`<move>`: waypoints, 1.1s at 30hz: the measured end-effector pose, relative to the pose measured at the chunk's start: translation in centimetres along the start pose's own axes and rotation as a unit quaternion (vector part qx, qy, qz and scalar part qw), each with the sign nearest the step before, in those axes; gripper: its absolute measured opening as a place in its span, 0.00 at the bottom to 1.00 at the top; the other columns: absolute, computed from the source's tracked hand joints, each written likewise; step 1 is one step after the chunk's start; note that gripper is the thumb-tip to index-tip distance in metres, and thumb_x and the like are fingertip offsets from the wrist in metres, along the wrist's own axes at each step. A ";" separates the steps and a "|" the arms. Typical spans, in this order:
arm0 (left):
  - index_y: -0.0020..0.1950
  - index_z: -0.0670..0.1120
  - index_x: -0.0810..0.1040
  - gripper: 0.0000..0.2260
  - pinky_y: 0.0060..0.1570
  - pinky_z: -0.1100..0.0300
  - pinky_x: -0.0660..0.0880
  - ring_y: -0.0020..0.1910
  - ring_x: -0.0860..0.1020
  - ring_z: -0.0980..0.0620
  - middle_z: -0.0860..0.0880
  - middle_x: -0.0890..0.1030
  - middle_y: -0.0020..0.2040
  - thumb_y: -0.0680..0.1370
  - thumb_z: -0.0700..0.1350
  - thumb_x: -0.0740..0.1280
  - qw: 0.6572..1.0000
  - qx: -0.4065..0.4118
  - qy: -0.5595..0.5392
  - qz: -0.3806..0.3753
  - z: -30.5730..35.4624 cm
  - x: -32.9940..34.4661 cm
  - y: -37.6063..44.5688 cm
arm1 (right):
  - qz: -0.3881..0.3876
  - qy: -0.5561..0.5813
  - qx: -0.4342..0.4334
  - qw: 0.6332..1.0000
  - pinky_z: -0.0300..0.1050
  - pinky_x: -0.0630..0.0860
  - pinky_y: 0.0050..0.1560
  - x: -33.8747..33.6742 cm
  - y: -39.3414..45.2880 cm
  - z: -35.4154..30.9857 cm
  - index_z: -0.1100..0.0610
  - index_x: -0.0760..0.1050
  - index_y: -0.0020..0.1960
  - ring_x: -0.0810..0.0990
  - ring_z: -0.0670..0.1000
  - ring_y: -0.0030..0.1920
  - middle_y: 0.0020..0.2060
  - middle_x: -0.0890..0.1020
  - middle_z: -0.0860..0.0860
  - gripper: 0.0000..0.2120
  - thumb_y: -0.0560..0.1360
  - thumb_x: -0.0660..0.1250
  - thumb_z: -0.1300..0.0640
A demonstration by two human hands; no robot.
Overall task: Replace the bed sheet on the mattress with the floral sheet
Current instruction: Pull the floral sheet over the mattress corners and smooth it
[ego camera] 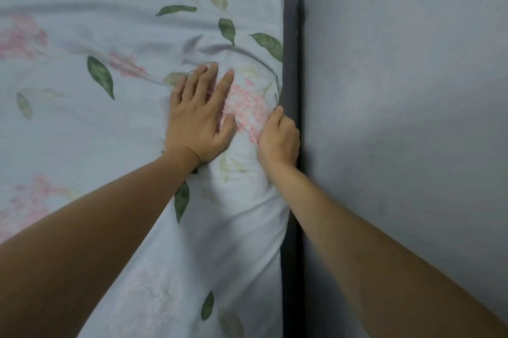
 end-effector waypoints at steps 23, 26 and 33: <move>0.82 0.52 0.60 0.27 0.76 0.36 0.55 0.80 0.58 0.37 0.43 0.60 0.82 0.83 0.57 0.52 0.998 -0.027 -0.025 -0.043 4.6 -5.2 -18.8 | 0.016 -0.017 -0.078 0.997 0.50 0.72 0.53 -4.3 -15.0 8.3 0.55 0.73 0.66 0.79 0.61 0.59 0.60 0.81 0.58 0.20 0.85 0.54 0.43; 0.85 0.57 0.53 0.31 0.78 0.35 0.48 0.84 0.47 0.40 0.44 0.51 0.85 0.83 0.64 0.53 0.994 0.029 -0.044 -0.101 7.9 -6.4 -29.3 | -0.085 0.018 0.022 0.996 0.55 0.72 0.68 -5.8 -20.5 15.1 0.55 0.76 0.67 0.77 0.59 0.66 0.66 0.80 0.57 0.30 0.81 0.53 0.34; 0.85 0.59 0.48 0.35 0.78 0.32 0.44 0.84 0.40 0.41 0.43 0.44 0.85 0.80 0.70 0.51 0.993 0.043 0.006 -0.107 11.8 -4.4 -33.9 | 0.028 0.019 -0.048 0.998 0.49 0.73 0.44 -6.7 -22.2 20.8 0.57 0.78 0.42 0.80 0.57 0.45 0.42 0.83 0.55 0.23 0.86 0.54 0.46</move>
Point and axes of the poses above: each hand's wrist, its own y-axis towards the middle knuckle, its own x-axis out of the palm, z = x × y, the point moved 4 cm from there along y, towards the middle knuckle
